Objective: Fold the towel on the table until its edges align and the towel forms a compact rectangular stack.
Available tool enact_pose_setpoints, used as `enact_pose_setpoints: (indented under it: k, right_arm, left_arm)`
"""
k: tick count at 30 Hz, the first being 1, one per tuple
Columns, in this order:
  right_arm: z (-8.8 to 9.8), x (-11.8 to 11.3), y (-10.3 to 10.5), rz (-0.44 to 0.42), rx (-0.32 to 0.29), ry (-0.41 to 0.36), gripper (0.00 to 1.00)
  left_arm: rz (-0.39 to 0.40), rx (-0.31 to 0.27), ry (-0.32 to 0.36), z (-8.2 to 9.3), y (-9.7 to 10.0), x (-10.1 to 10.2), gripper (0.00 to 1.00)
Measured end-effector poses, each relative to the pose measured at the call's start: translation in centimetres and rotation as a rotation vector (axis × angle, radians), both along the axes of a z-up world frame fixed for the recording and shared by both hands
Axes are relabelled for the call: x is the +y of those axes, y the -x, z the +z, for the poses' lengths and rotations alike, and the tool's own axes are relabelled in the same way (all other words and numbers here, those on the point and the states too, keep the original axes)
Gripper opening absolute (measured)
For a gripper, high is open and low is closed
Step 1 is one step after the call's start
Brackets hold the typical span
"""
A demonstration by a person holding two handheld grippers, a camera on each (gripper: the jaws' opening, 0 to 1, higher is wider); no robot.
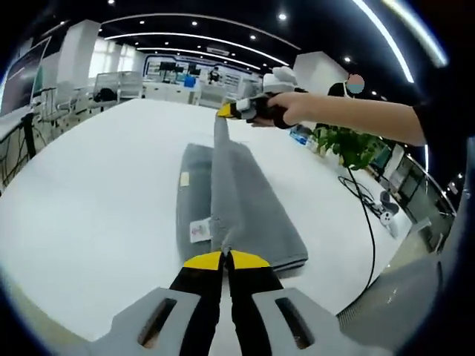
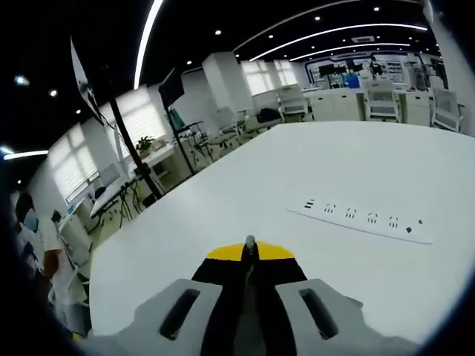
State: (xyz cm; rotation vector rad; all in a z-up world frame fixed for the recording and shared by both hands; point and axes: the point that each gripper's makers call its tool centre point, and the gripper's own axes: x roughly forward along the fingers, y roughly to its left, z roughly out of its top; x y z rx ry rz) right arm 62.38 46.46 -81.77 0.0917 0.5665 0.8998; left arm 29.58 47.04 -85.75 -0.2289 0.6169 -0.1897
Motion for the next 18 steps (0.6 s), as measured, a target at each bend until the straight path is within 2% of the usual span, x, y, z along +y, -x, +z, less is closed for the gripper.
enact_pose_setpoints:
  k: [11,18]
  right_arm:
    - [-2.7,2.5,-0.1,0.031,-0.001,0.04,0.01]
    - [-4.5,3.2,-0.2,0.043,0.0,0.07,0.01]
  left_arm:
    - [-0.033,0.119,0.03,-2.6,0.6,1.2,0.02]
    - [-0.05,0.126,0.041,-3.5,0.6,1.7,0.01]
